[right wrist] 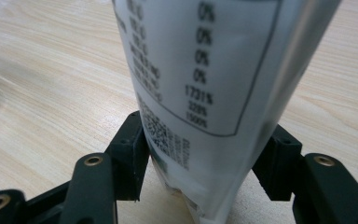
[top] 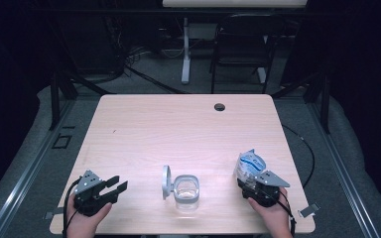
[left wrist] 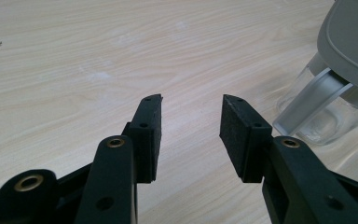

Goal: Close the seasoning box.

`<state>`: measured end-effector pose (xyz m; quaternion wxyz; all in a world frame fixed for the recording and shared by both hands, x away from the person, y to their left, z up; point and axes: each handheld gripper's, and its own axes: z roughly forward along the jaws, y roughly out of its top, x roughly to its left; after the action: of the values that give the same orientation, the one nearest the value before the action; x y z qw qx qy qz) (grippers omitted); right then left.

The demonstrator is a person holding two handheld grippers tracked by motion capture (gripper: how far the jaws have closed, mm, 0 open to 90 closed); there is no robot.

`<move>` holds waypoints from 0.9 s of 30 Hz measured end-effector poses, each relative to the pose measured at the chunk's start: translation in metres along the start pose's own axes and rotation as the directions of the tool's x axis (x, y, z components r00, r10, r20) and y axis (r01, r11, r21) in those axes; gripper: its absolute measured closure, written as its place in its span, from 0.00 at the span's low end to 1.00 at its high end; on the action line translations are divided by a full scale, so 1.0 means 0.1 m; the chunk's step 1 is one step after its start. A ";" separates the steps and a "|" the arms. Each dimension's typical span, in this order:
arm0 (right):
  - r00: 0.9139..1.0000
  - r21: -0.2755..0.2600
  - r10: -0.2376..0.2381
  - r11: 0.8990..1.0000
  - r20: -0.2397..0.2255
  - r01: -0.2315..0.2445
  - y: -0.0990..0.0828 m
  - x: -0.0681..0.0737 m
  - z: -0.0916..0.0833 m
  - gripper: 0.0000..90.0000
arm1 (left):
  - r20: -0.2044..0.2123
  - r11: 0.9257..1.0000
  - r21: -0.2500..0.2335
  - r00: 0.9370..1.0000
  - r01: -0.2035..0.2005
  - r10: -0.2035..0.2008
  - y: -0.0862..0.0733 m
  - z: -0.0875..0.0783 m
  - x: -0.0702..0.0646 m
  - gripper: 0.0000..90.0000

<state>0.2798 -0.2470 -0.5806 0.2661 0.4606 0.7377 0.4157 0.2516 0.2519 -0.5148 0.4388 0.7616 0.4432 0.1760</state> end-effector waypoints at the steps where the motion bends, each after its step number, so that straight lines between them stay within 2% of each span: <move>1: 1.000 -0.002 0.004 1.000 -0.003 -0.004 0.00 0.00 0.00 0.48 | 0.000 1.000 0.000 1.000 0.000 0.000 0.00 0.00 0.00 0.66; 27: 1.000 -0.019 -0.020 1.000 -0.021 0.019 -0.02 -0.03 -0.01 0.50 | 0.000 1.000 -0.005 1.000 0.001 -0.001 0.01 -0.02 0.01 0.66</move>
<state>0.2789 -0.2503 -0.5818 0.2668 0.4464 0.7410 0.4248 0.2516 0.2538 -0.5136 0.4408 0.7601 0.4433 0.1770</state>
